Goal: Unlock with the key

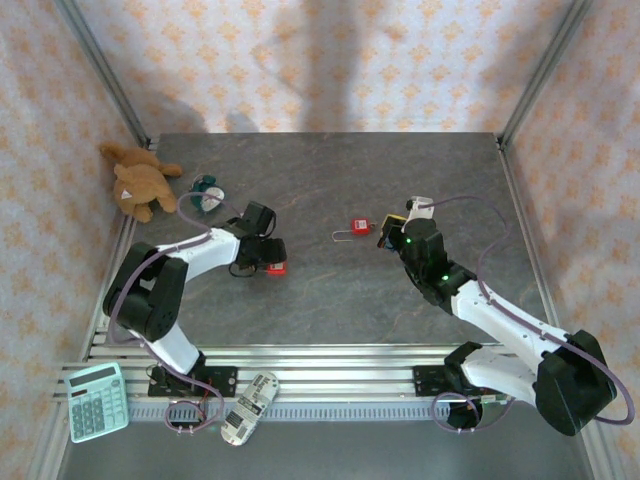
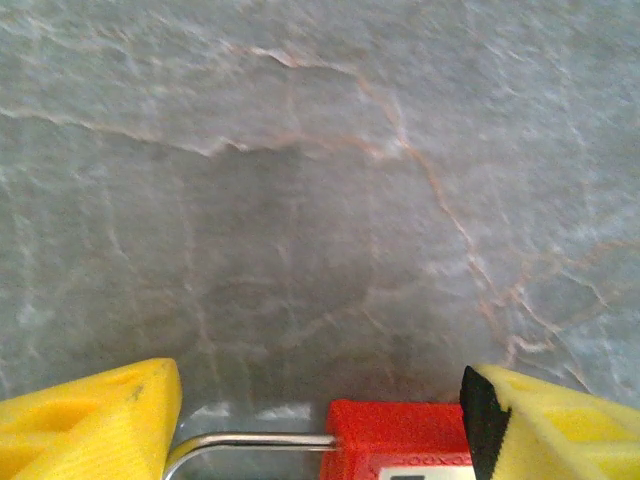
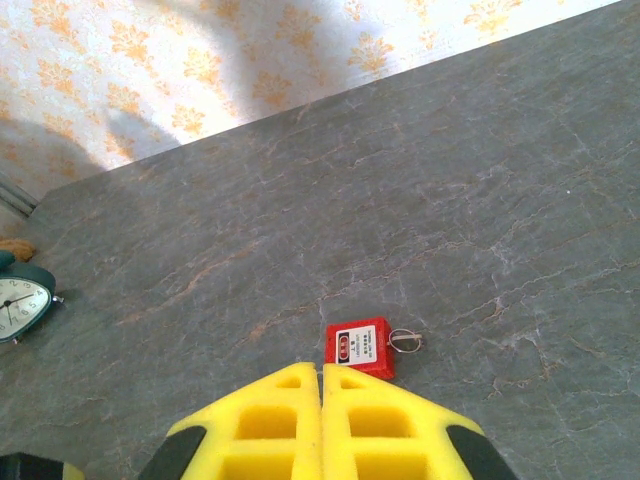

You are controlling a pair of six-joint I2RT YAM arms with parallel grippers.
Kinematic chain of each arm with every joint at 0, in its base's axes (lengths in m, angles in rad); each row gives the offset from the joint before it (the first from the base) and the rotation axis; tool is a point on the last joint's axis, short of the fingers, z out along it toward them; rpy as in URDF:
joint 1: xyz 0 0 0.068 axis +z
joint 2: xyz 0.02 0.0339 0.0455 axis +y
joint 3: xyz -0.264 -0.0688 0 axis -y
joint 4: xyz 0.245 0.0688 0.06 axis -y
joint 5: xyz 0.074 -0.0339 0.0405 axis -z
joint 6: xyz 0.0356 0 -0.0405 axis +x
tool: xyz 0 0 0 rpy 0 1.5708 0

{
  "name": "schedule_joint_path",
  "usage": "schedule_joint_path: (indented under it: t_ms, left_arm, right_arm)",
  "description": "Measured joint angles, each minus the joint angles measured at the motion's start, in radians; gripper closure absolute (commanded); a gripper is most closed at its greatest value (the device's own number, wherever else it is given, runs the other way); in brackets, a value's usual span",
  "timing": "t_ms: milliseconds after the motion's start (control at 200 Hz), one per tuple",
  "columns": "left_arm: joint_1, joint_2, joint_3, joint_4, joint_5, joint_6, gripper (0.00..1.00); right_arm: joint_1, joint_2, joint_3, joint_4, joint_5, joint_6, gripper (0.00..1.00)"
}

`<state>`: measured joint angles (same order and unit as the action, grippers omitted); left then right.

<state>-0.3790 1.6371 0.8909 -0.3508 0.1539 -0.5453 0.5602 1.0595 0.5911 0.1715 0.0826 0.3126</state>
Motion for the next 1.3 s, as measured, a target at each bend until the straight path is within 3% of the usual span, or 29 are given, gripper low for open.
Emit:
schedule_joint_path:
  t_ms: [751,1021,1296]
  left_arm:
    - [-0.179,-0.143,-0.104,0.045,0.053,-0.126,0.25]
    - [-0.184,-0.107,0.047,-0.122,-0.089,0.0,0.29]
    - [-0.191,-0.008,0.145,-0.278,-0.109,0.158,0.3]
  right_arm:
    - [0.0,-0.009,0.0,-0.001,0.0,0.0,0.96]
    - [0.0,-0.01,0.0,-0.009,0.0,0.0,0.96]
    - [0.0,-0.013,0.0,-0.011,0.001,-0.001,0.96]
